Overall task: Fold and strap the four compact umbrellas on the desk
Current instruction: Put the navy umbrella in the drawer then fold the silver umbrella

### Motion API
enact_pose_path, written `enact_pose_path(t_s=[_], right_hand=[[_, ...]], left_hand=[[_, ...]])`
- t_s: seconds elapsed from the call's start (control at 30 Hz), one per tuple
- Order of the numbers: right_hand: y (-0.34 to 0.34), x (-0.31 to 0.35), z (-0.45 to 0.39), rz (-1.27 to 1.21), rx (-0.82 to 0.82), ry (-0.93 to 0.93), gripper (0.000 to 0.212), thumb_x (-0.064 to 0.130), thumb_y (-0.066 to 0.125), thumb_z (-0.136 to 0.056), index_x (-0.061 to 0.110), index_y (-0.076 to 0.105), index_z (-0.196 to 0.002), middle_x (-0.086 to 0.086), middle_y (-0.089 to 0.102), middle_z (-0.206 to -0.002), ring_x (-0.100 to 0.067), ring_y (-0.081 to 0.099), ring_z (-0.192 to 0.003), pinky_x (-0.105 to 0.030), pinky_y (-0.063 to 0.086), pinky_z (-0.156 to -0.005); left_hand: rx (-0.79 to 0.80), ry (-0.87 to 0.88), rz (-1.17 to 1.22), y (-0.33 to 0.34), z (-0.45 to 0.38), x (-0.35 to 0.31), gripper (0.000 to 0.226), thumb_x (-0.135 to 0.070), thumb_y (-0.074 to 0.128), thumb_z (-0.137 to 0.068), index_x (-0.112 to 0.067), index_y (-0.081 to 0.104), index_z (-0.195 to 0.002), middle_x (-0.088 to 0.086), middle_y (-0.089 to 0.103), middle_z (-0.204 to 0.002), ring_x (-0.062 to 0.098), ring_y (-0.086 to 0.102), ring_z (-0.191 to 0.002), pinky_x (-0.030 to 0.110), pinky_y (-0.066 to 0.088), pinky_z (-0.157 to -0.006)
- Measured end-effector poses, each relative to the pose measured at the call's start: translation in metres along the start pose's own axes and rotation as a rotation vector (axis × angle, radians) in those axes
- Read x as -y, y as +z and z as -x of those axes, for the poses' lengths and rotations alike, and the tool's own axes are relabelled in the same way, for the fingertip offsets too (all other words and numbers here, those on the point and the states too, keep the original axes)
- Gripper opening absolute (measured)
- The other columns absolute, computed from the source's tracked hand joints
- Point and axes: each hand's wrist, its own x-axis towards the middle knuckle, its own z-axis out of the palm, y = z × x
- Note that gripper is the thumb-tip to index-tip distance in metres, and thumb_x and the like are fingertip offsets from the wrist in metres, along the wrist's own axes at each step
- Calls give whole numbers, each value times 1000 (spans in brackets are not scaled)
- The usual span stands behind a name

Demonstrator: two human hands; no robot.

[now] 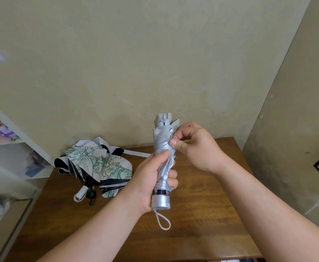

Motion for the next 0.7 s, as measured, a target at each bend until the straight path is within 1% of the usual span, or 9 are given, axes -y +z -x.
enact_pose_path(t_s=[0.13,0.2,0.3,0.37,0.43,0.53,0.6,0.67,0.7], right_hand=[[1,5,2,-55,-13,1,22,18,81,-90,32,70,-77,5,56,-106,-4,59,-98,-12,42,-88],[3,8,1,-39,-27,5,22,18,81,-89,30,70,-76,5,52,-103,0,56,-95,-7,38,-86],[8,12,0,-11,-55,-10,20,19,84,-86,29,71,-76,1,52,-104,-3,55,-97,-4,37,-84],[8,13,2,-53,-92,-35,21,19,87,-82,31,70,-80,-1,54,-107,-6,58,-98,-9,43,-87],[9,7,3,-158,-148,-53,28,22,89,-81,33,66,-92,-1,57,-114,-7,61,-95,-19,50,-89],[11,0,8,-405,-164,55,35,34,86,-80,31,63,-107,1,59,-109,-9,60,-84,-38,54,-85],[13,-4,11,-595,-88,170,38,36,85,-81,27,63,-111,-3,58,-99,-21,60,-87,-49,57,-83],[13,-5,14,-738,10,216,38,29,85,-85,23,61,-114,-11,59,-97,-30,61,-88,-48,56,-77],[13,-4,14,-757,24,212,38,25,84,-86,23,61,-115,-12,59,-96,-31,61,-86,-46,56,-75]], left_hand=[[9,-16,-90,1,3,-3,23,-10,72,-83,-15,57,-100,0,52,-75,9,45,-53,21,39,-43],[39,-55,-76,0,4,-5,22,-7,70,-83,-15,56,-97,-1,50,-72,8,43,-52,20,38,-42],[101,-154,51,-5,3,-6,37,-4,85,-71,-12,54,-88,-2,48,-65,6,45,-49,18,40,-42],[131,-181,129,-7,3,-5,42,-4,93,-61,-10,57,-82,-2,47,-61,6,46,-46,17,43,-42],[156,-188,183,-6,5,-5,42,-5,94,-60,-7,58,-82,-2,49,-61,5,49,-46,17,45,-43],[218,-206,273,-6,9,-9,39,-7,89,-70,-1,62,-98,2,57,-82,7,56,-52,20,52,-48],[231,-229,346,-6,11,-12,45,-7,87,-73,2,64,-111,6,59,-102,11,61,-61,24,57,-52],[202,-250,378,-6,12,-13,51,-10,86,-76,2,63,-120,13,62,-109,19,66,-74,33,62,-61],[181,-257,334,-6,13,-12,47,-16,82,-81,0,64,-121,15,63,-109,23,67,-79,40,63,-68]])
